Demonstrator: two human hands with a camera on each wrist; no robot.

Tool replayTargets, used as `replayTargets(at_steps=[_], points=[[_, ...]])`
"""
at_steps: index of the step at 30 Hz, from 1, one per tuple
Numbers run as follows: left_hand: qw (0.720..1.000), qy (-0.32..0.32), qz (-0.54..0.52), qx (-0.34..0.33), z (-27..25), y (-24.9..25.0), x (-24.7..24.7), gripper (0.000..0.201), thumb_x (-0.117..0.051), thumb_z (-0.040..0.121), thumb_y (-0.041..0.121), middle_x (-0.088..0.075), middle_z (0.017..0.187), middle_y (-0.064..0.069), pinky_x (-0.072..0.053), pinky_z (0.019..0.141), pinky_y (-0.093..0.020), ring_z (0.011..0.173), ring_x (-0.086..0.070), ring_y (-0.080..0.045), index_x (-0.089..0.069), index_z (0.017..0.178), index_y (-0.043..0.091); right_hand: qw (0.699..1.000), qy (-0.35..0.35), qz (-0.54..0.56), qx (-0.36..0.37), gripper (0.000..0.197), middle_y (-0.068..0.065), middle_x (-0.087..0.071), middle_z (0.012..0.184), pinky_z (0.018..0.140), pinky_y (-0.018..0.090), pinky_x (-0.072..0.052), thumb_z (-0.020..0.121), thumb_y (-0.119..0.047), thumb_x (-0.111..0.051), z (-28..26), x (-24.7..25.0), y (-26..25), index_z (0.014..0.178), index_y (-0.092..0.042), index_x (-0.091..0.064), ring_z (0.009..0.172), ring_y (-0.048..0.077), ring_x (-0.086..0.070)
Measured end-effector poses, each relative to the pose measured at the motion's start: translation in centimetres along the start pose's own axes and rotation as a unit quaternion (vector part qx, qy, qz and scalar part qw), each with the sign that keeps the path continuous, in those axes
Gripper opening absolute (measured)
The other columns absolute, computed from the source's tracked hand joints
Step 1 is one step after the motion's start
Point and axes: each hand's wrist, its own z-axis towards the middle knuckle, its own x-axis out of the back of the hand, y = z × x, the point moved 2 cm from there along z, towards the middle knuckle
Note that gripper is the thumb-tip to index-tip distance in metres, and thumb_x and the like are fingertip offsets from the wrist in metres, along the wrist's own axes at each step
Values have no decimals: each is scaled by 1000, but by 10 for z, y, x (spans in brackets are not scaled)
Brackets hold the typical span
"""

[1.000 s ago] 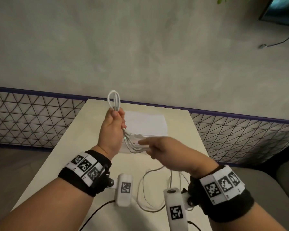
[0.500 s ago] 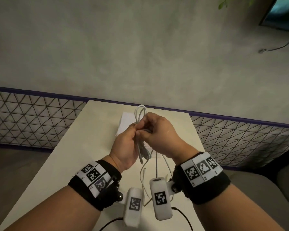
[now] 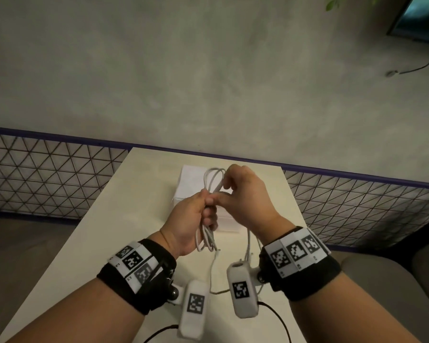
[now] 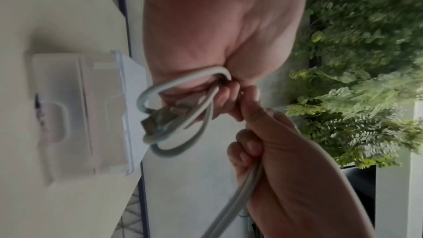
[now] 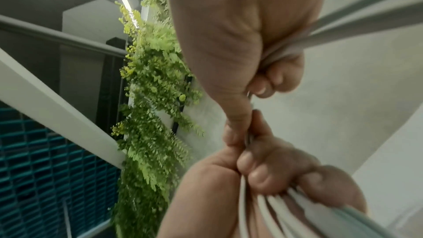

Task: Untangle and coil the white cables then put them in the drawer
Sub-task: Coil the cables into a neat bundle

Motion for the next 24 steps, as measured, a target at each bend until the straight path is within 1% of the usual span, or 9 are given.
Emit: replayTargets(at_steps=[5,8,11,15,17,19,21,23,24], points=[[996,29,-71,-33,2,19,10,44,-33,98,47,-34,48,6,-38,53,-27,41,-33,-8,-56,77,15,996,-27,77,38,18,-7,-52,79,61,12,-39,73,-22,-77,-17,11,4,72,-25,-59,66,2,-48],[989,45,-128,-53,6,24,12,46,-33,96,51,-31,47,5,-37,49,-26,41,-31,-10,-55,74,17,988,-109,105,23,18,0,-65,62,54,28,-46,75,-36,-76,-34,-1,8,71,-19,-71,52,7,-51],[985,58,-150,-66,5,24,8,48,-32,96,52,-29,50,3,-39,47,-27,43,-31,-12,-55,72,18,982,-144,123,11,15,-7,-68,66,56,22,-47,74,-33,-78,-45,-14,11,81,-20,-77,53,4,-57],[983,92,-147,-65,5,18,2,48,-34,95,53,-36,61,0,-46,62,-34,55,-38,-16,-58,70,19,985,-121,116,49,12,-8,-71,71,59,19,-49,72,-22,-80,-52,-24,10,82,-16,-77,57,3,-61],[983,98,-145,-60,4,15,-2,47,-33,96,52,-36,59,2,-46,55,-29,51,-39,-12,-54,70,19,986,-94,18,138,7,-6,-73,71,57,21,-50,72,-26,-76,-57,-26,6,78,-22,-77,61,8,-62],[985,107,-128,-53,-1,16,-6,45,-32,97,50,-38,55,4,-45,53,-28,46,-40,-10,-52,73,18,978,-103,-52,175,8,-5,-72,69,55,22,-50,71,-32,-75,-58,-24,2,75,-25,-76,59,9,-62],[989,132,-35,-55,-4,15,-5,43,-31,98,48,-37,53,3,-44,50,-26,44,-38,-11,-51,77,16,984,-126,-10,130,19,-4,-69,65,55,23,-47,69,-39,-79,-53,-15,0,78,-23,-75,54,6,-55],[984,147,74,-61,-7,15,-3,42,-29,99,46,-34,55,2,-36,45,-25,45,-33,-12,-49,78,16,991,-42,110,69,32,-5,-55,62,52,18,-39,64,-42,-82,-42,0,3,84,-21,-69,53,6,-44],[982,142,106,-65,-8,14,-3,41,-30,99,46,-33,57,1,-32,45,-26,47,-31,-12,-48,78,15,991,10,127,42,39,-6,-54,70,55,17,-40,64,-42,-82,-37,7,5,93,-22,-65,58,6,-45]])
